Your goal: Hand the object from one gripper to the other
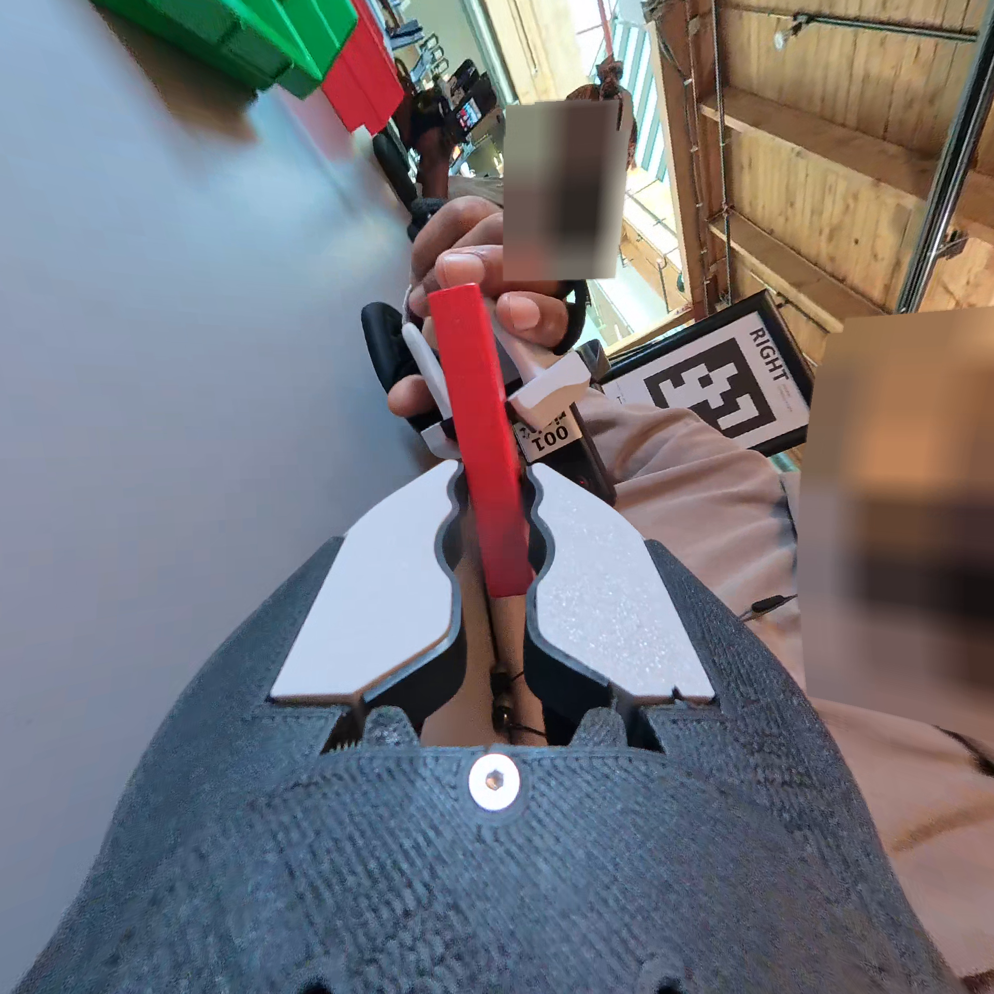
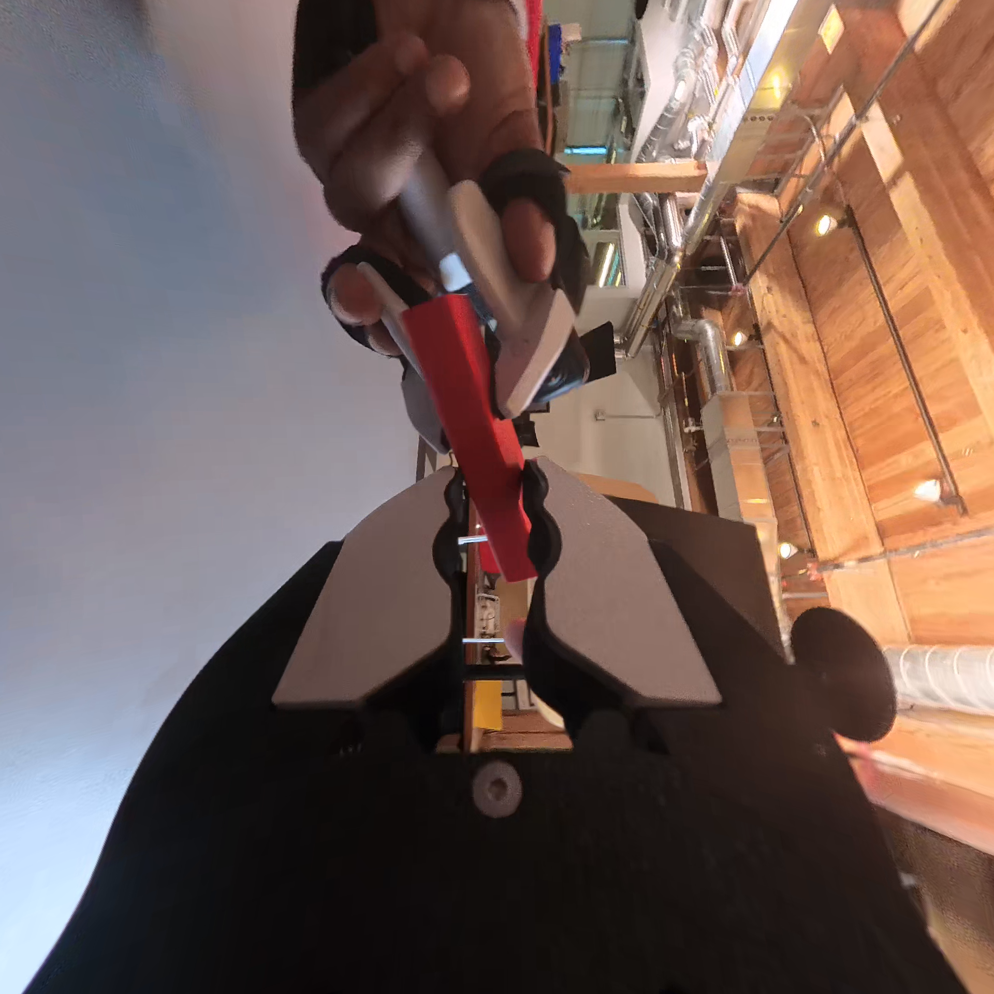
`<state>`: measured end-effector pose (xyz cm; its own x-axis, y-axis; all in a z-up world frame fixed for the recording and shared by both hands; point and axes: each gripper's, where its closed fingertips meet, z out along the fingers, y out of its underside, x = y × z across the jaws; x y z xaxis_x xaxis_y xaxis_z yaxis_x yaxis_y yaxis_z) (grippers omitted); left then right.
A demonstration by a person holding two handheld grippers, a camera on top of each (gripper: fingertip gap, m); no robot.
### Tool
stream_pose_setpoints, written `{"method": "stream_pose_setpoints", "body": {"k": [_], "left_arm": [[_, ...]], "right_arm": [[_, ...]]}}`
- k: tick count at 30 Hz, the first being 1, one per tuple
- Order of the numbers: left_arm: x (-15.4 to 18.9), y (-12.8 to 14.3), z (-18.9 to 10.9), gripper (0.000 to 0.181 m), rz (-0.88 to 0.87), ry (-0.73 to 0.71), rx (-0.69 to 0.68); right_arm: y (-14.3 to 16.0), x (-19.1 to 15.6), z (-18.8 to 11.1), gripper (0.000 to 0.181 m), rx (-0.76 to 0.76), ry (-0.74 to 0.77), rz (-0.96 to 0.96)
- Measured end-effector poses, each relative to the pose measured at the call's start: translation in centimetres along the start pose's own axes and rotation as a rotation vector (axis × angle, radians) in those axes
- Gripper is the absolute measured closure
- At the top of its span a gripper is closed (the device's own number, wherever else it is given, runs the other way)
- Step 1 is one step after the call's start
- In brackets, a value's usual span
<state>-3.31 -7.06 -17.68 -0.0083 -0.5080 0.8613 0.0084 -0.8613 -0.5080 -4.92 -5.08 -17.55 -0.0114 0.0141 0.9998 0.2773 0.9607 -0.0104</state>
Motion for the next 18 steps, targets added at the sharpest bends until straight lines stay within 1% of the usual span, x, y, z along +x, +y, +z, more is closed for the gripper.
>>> {"method": "stream_pose_setpoints", "body": {"k": [1,2,3,5,6,8,10,12,15,18], "left_arm": [[0.2,-0.4,-0.2,0.164,0.032,-0.003,0.02],[0.2,-1.0,-0.7,0.165,0.068,-0.014,0.045],[0.2,-1.5,-1.2,0.165,0.112,-0.04,0.072],[0.0,-3.0,-2.7,0.165,0.227,-0.119,0.14],[-0.1,-3.8,-3.4,0.165,0.299,-0.172,0.169],[-0.4,-4.8,-4.7,0.164,0.498,-0.31,0.188],[-0.6,-5.2,-5.4,0.165,0.725,-0.448,0.172],[-0.2,-5.2,-5.4,0.165,0.913,-0.515,0.154],[0.2,-4.7,-4.9,0.165,1.185,-0.601,0.13],[0.2,-4.3,-4.5,0.164,1.481,-0.761,0.049]], "right_arm": [[0.2,0.5,0.0,0.157,-0.008,0.007,0.045],[0.4,0.9,-0.1,0.156,-0.015,0.006,0.098],[0.8,1.1,-0.1,0.15,-0.022,-0.011,0.159],[1.4,1.5,-0.4,0.143,-0.012,-0.047,0.353],[1.6,1.7,-0.5,0.141,0.009,-0.068,0.501],[1.9,2.2,-0.4,0.141,0.071,-0.152,0.879],[1.8,2.9,-0.4,0.141,0.165,-0.266,1.288],[1.8,3.8,-0.6,0.141,0.284,-0.345,1.593],[1.8,4.8,-0.9,0.137,0.441,-0.447,1.948],[1.7,5.1,-1.1,0.132,0.563,-0.584,2.217]]}}
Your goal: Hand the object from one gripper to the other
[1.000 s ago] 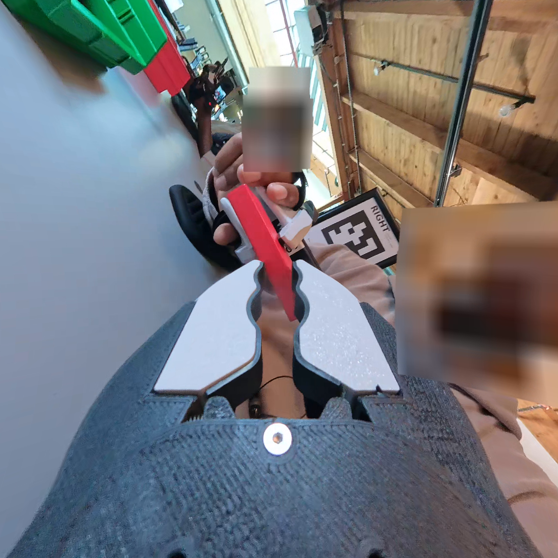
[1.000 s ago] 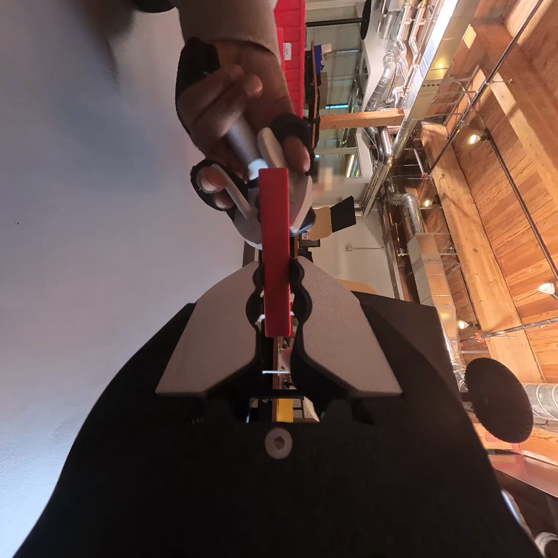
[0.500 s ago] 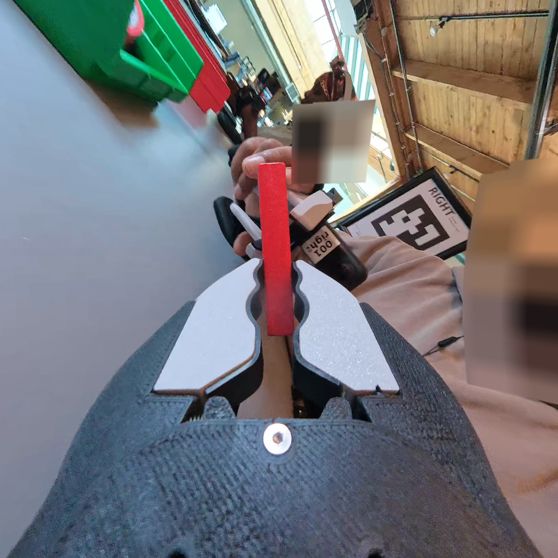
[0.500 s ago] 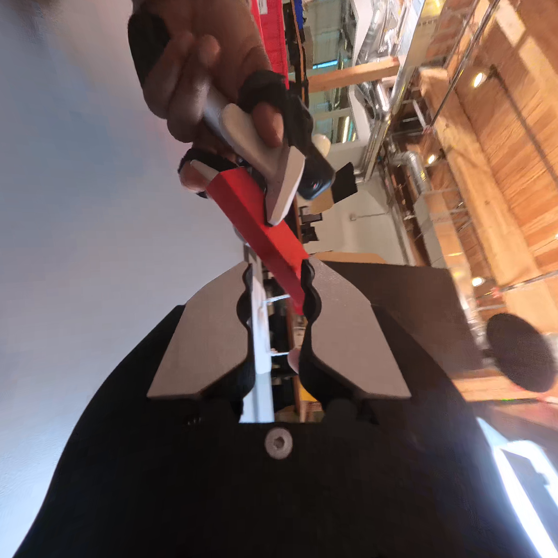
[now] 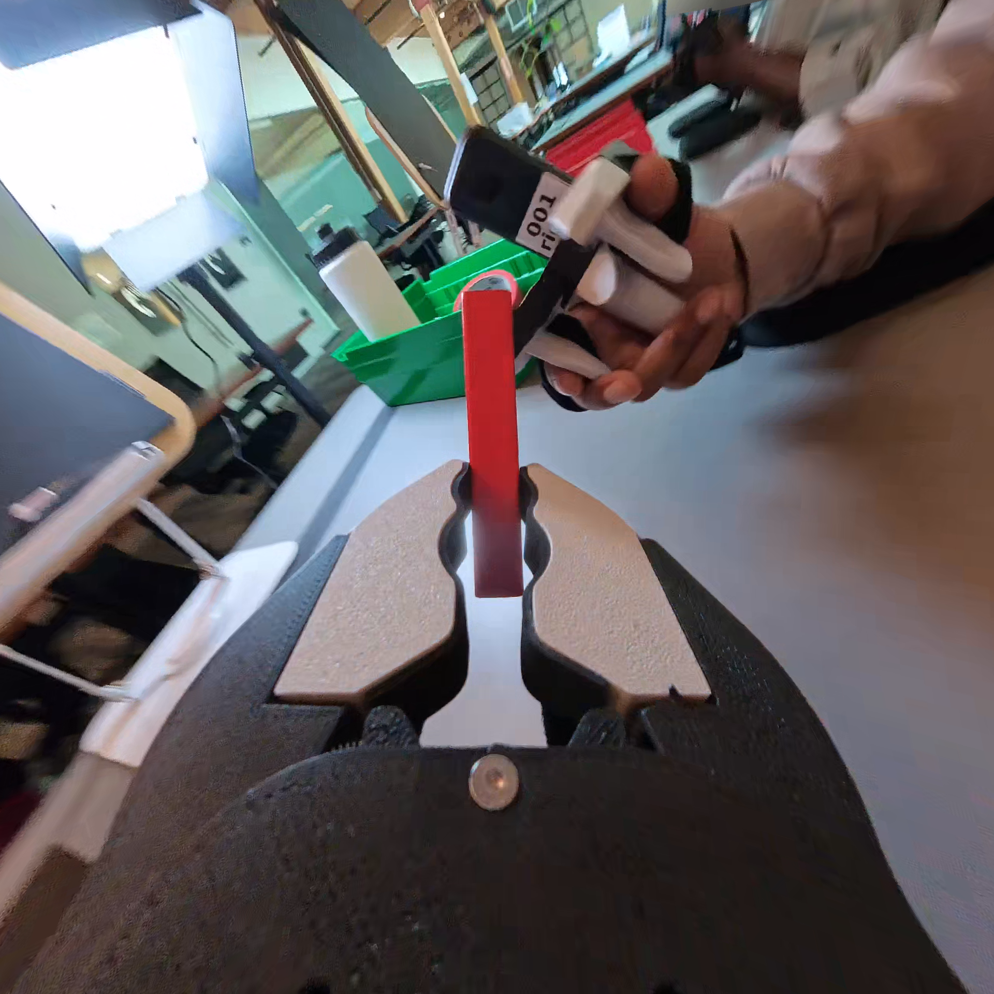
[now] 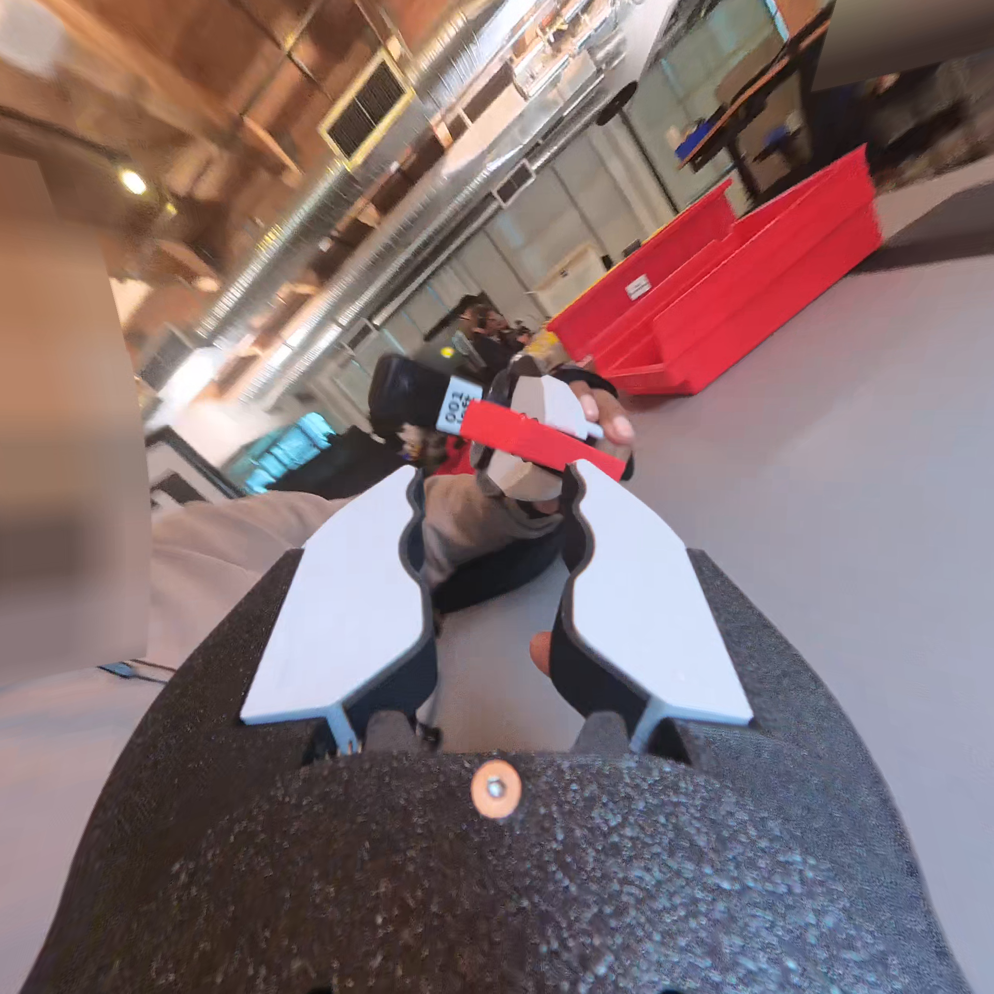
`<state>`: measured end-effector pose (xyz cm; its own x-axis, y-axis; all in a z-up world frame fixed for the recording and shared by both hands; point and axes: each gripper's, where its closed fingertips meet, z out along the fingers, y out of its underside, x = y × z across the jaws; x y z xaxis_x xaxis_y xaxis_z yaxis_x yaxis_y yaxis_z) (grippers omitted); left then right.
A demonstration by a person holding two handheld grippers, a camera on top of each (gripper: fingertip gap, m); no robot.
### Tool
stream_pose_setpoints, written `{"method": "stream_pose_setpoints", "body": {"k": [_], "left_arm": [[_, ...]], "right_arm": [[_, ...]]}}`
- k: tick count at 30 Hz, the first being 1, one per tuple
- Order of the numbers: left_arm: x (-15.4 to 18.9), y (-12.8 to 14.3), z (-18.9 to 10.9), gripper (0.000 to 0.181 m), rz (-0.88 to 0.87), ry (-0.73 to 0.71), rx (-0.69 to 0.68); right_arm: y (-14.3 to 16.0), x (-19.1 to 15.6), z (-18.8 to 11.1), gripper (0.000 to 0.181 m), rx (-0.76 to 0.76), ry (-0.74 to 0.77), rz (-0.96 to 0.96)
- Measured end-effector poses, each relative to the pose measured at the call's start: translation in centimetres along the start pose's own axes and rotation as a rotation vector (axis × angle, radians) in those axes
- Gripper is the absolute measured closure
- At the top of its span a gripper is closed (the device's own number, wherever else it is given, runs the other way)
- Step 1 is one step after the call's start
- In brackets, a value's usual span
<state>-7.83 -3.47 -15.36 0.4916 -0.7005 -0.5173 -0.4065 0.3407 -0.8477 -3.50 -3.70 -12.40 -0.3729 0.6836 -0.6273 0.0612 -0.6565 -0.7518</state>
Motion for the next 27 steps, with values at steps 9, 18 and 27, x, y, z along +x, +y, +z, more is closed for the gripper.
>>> {"method": "stream_pose_setpoints", "body": {"k": [9,18,27], "left_arm": [[0.6,0.5,0.2,0.165,0.678,-0.189,-0.152],[0.7,2.1,0.7,0.165,0.772,-0.184,-0.259],[-0.5,4.9,0.9,0.145,-0.061,-0.006,-0.296]], "right_arm": [[3.1,1.4,0.9,0.128,-0.144,0.021,0.259],[3.7,3.2,0.8,0.155,-0.143,0.165,0.24],[0.3,4.0,-1.3,0.165,-0.172,0.451,-0.288]]}}
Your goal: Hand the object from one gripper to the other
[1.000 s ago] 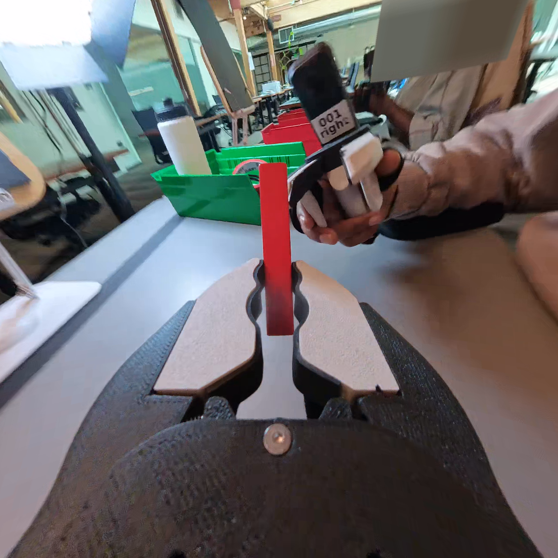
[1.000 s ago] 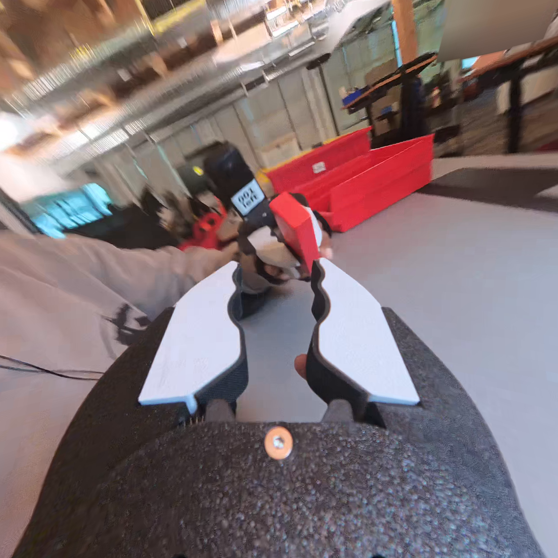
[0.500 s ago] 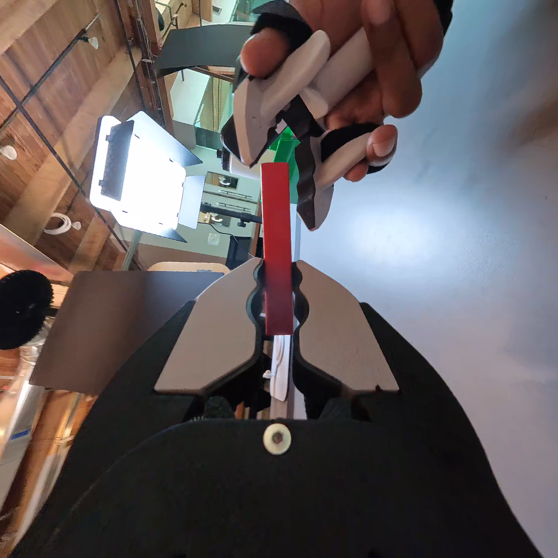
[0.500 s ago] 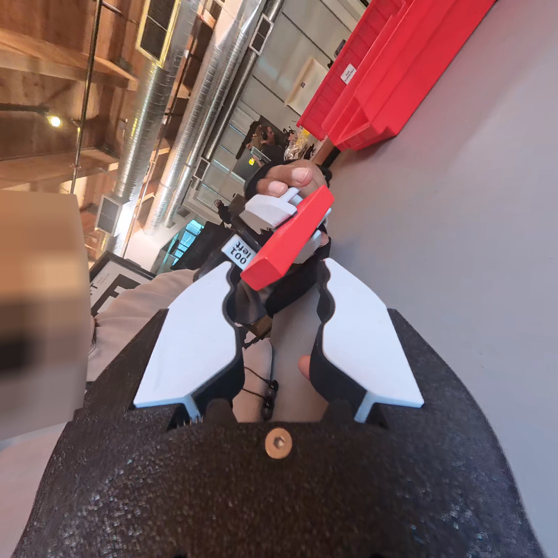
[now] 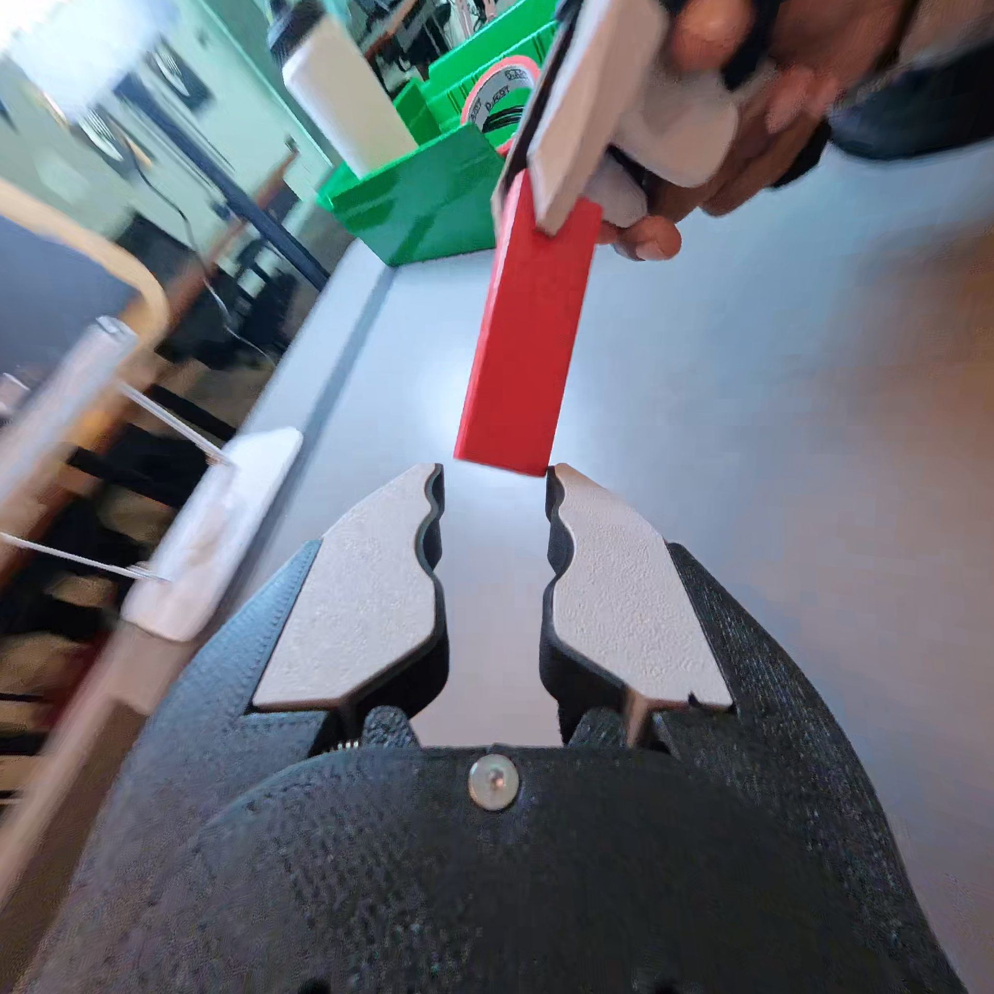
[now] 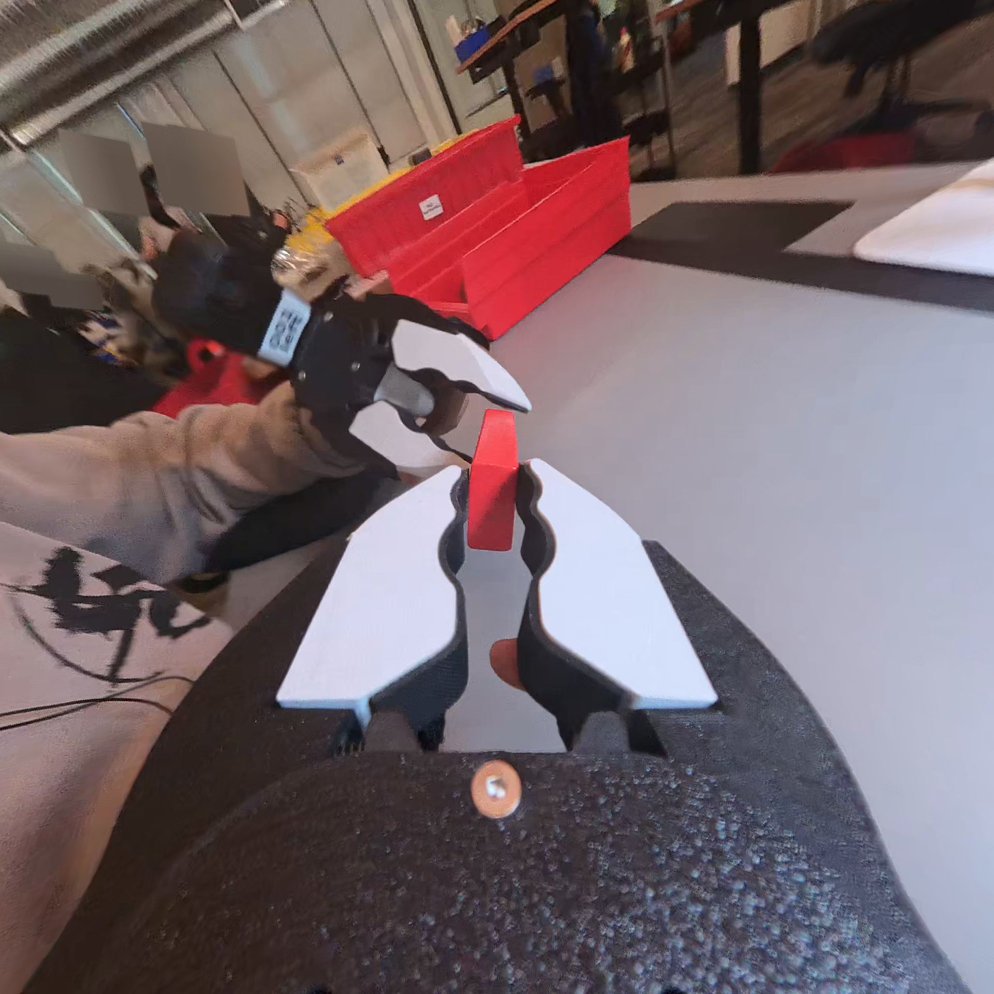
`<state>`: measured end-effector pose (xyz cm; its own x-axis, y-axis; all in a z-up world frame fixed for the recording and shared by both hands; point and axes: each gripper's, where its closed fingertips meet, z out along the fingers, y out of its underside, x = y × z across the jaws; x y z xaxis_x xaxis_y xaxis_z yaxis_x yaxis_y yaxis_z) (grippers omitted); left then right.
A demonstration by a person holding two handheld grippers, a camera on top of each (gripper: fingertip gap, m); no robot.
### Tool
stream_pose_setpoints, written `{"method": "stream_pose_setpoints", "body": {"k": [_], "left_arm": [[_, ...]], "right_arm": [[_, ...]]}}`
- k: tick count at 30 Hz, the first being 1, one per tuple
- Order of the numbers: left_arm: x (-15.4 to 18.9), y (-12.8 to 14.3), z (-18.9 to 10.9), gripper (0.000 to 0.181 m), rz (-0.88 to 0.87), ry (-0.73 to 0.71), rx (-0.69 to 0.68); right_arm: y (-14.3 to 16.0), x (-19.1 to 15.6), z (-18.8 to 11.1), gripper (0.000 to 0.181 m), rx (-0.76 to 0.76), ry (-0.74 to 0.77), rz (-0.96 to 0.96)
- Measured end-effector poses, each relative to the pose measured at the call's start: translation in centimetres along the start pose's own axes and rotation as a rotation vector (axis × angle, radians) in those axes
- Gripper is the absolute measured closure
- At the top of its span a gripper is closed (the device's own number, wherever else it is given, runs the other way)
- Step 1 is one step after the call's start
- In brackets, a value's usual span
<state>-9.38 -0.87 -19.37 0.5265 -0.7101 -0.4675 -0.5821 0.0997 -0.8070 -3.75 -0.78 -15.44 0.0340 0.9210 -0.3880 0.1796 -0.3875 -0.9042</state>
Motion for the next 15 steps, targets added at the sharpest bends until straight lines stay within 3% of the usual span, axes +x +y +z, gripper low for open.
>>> {"method": "stream_pose_setpoints", "body": {"k": [3,6,8,11,15], "left_arm": [[0.2,-0.2,0.1,0.139,-0.483,0.212,0.079],[-0.3,-2.8,-0.6,0.138,-1.082,0.483,0.288],[-1.1,-3.9,-1.0,0.138,-1.344,0.587,0.441],[-1.6,-5.1,-1.3,0.136,-1.496,0.641,0.58],[-1.0,-7.4,-1.6,0.14,-1.427,0.643,0.601]], "right_arm": [[-0.8,0.2,-0.3,0.165,0.029,0.144,-0.248],[-1.7,-0.1,-0.6,0.165,0.076,0.319,-0.593],[-2.4,-1.3,-0.7,0.165,0.138,0.381,-0.76],[-2.8,-2.9,-0.5,0.164,0.202,0.438,-0.948],[-2.1,-4.2,0.2,0.164,0.225,0.498,-1.212]]}}
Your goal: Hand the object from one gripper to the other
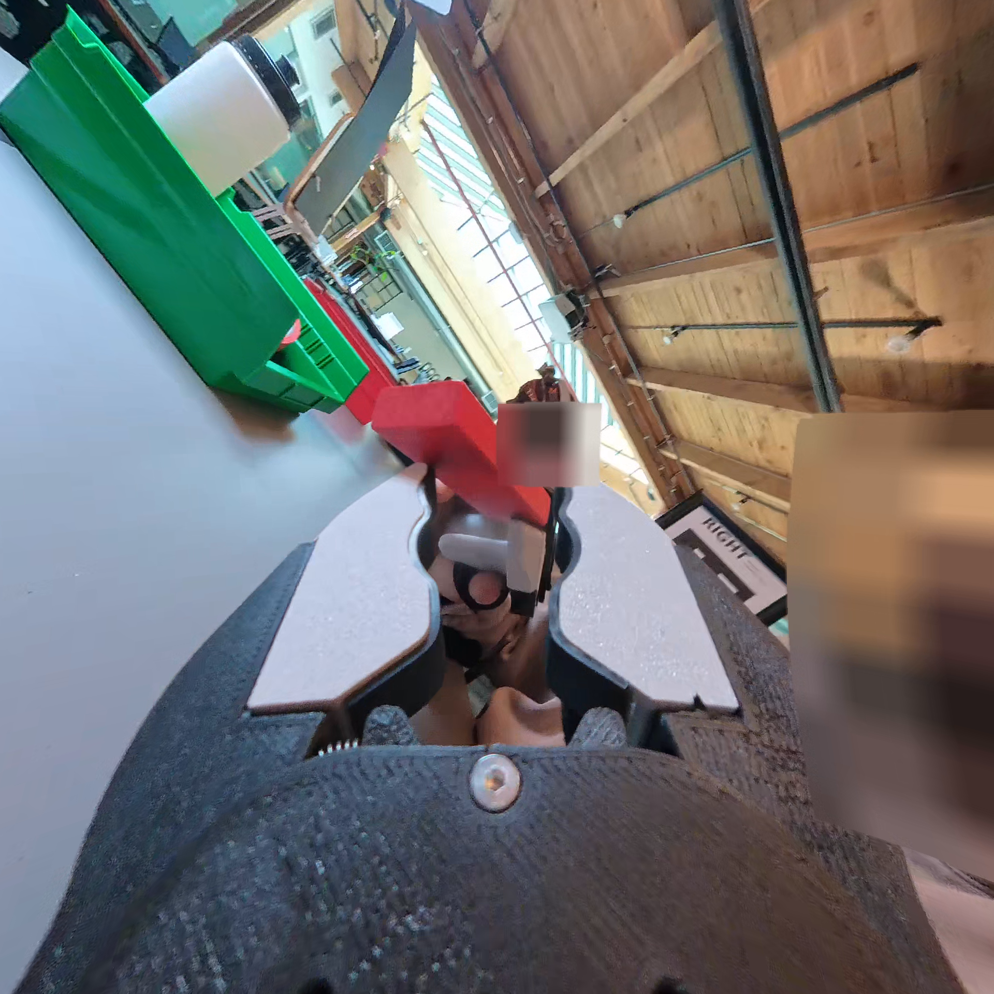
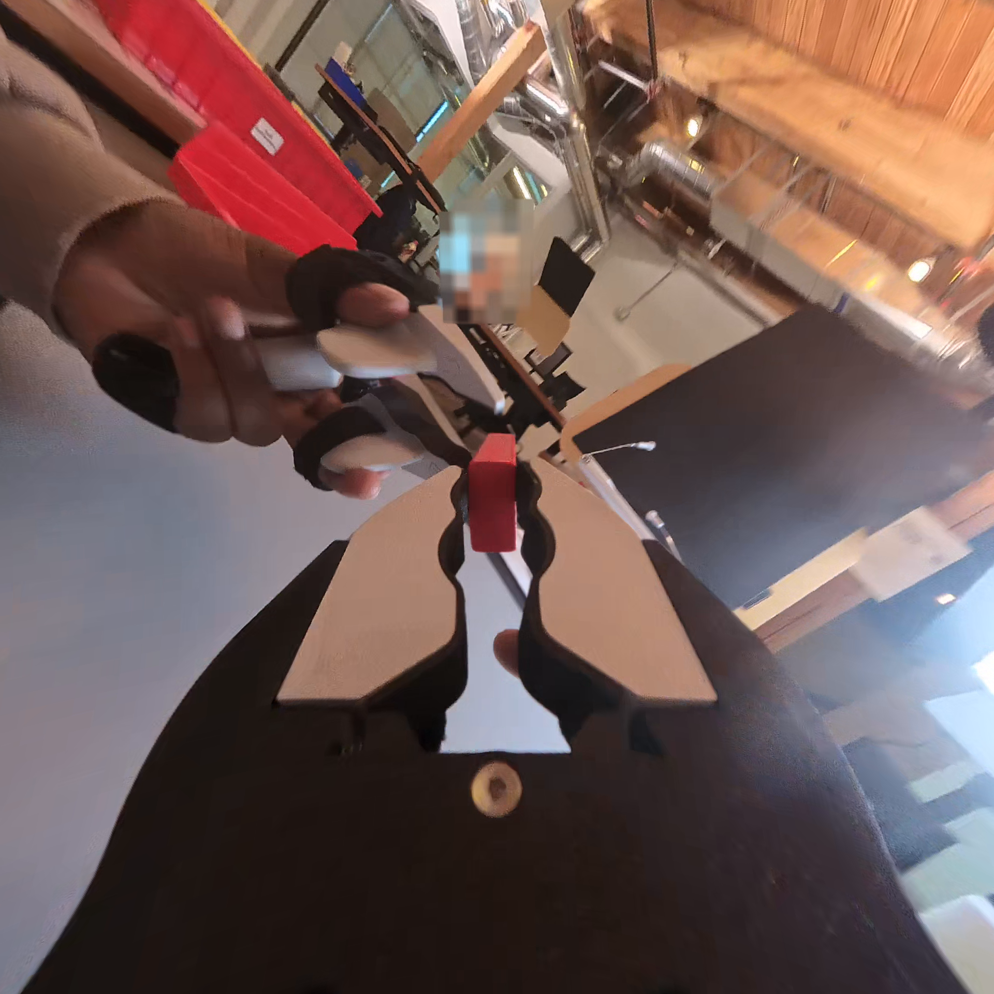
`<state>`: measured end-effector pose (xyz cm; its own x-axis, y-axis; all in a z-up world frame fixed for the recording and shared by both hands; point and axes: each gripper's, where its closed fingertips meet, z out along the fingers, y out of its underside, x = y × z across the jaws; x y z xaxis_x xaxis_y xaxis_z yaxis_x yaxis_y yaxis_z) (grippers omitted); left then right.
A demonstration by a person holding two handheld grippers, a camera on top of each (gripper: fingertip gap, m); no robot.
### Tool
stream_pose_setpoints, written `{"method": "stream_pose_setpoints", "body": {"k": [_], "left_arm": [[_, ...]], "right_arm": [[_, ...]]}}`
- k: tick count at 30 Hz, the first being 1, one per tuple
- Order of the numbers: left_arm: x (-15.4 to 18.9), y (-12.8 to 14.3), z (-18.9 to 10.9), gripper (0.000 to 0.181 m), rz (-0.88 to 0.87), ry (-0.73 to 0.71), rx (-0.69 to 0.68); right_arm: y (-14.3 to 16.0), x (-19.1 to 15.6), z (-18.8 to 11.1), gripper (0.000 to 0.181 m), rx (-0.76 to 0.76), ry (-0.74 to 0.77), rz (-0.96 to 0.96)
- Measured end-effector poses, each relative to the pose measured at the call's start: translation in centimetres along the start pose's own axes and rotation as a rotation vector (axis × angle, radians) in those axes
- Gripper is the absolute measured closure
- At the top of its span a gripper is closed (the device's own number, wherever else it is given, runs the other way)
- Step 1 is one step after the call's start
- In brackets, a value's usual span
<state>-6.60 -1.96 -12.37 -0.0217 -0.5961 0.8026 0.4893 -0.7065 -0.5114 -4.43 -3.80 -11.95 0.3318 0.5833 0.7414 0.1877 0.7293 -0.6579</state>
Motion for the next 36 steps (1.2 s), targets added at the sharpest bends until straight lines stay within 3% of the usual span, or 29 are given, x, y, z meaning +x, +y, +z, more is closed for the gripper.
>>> {"method": "stream_pose_setpoints", "body": {"k": [2,4,6,9,14,20,21,23,27,29,32,36], "left_arm": [[-0.2,-0.1,-0.2,0.166,0.088,-0.051,-0.006],[-0.3,-0.7,-0.8,0.179,0.136,-0.067,0.016],[0.2,-1.6,-1.1,0.168,0.097,-0.041,0.046],[-0.6,-0.1,-0.8,0.149,0.065,-0.082,-0.073],[-1.3,-0.9,-1.4,0.14,-0.035,-0.04,-0.001],[2.7,1.8,1.4,0.117,-0.133,0.207,-0.038],[3.1,2.2,1.8,0.116,-0.132,0.217,-0.046],[3.6,2.1,1.9,0.133,-0.114,0.233,-0.025],[3.8,0.8,1.0,0.144,-0.063,0.225,0.007],[3.7,0.1,0.4,0.146,0.038,0.179,0.024],[2.7,-1.2,-0.6,0.148,0.356,-0.029,0.0],[1.7,-2.1,-2.0,0.147,0.977,-0.343,-0.108]], "right_arm": [[0.1,-0.6,0.2,0.164,0.004,0.017,-0.123],[0.5,-1.2,0.3,0.162,-0.007,-0.003,-0.184],[0.7,-2.2,0.3,0.165,0.003,-0.036,-0.214],[0.3,-1.9,0.4,0.165,0.021,0.016,-0.264],[-1.1,0.2,-0.1,0.165,0.086,0.065,-0.127],[-6.0,-0.5,-1.6,0.165,0.309,0.045,-0.084],[-6.5,-0.7,-1.8,0.165,0.334,0.043,-0.089],[-7.0,-1.0,-1.9,0.165,0.35,0.033,-0.105],[-5.9,-1.9,-1.7,0.165,0.335,-0.03,-0.1],[-4.9,-2.4,-1.2,0.165,0.301,-0.087,-0.035],[-2.3,-2.7,-0.2,0.159,0.183,-0.218,0.208],[-0.1,-2.8,0.9,0.135,0.015,-0.432,0.824]]}}
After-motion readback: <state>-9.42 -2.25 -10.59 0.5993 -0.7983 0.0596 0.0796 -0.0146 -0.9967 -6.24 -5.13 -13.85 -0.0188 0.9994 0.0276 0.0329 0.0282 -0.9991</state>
